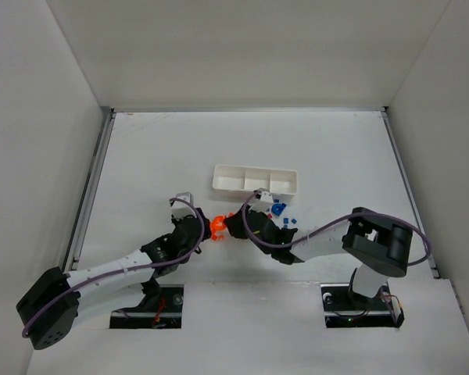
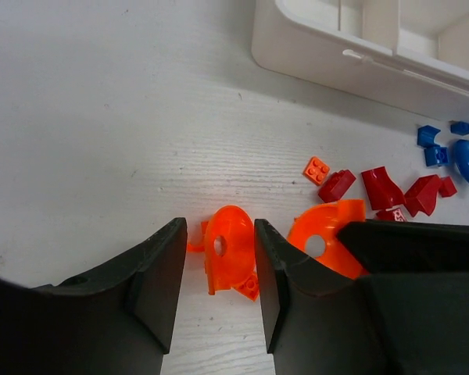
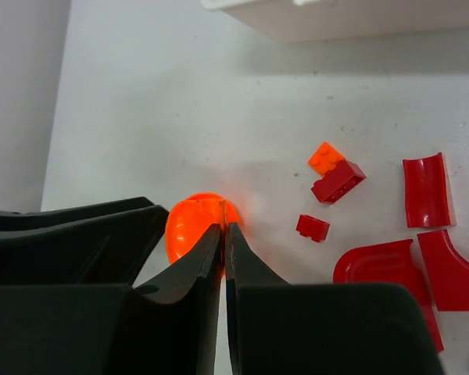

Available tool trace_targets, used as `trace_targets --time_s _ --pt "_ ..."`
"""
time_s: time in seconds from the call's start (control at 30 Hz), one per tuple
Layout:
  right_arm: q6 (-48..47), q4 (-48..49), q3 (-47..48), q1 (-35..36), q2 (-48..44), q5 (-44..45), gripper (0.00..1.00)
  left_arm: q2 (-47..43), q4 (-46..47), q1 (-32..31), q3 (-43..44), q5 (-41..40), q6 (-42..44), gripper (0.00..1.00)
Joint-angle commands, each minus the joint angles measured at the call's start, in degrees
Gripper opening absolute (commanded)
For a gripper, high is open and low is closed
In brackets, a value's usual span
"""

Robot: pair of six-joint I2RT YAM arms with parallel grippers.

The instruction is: Sort the legos into containers by color

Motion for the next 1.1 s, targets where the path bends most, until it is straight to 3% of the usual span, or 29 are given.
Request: trace_targets --time_s 0.0,0.17,0.33,0.5,0.8,0.97,1.07 --pt "-3.04 -0.46 -0.86 0.81 -4.74 4.81 0.10 -0.18 2.35 1.15 -0.02 -0.45 0.22 0.37" --pt "-7.52 -2.40 -1.74 -1.11 -11.50 5.69 0.10 2.10 2.53 1.32 0.06 -0.10 -0.13 0.34" --pt "-12.01 -6.52 -0.34 -7.69 -16.52 4.64 0.10 3.60 3.58 1.32 0.33 -0.01 0.22 0.33" --pt "-13.68 -7.76 2.47 -16.82 -14.95 0.44 0.10 6.14 4.72 0.89 0.68 -0.01 0.22 0.32" --pt "-15.26 -10.31 6.69 -23.53 -9.94 -1.51 0.11 7.81 5.07 0.97 1.03 0.25 0.48 0.31" --pt "-15.00 -10.40 7.58 -24.76 -6.59 -1.78 0.19 9.22 5.16 0.97 1.64 0.25 0.57 0.30" --pt "-14.74 -9.61 6.96 -24.41 -7.20 -2.13 0.31 10.19 5.51 0.88 1.91 0.25 0.75 0.30"
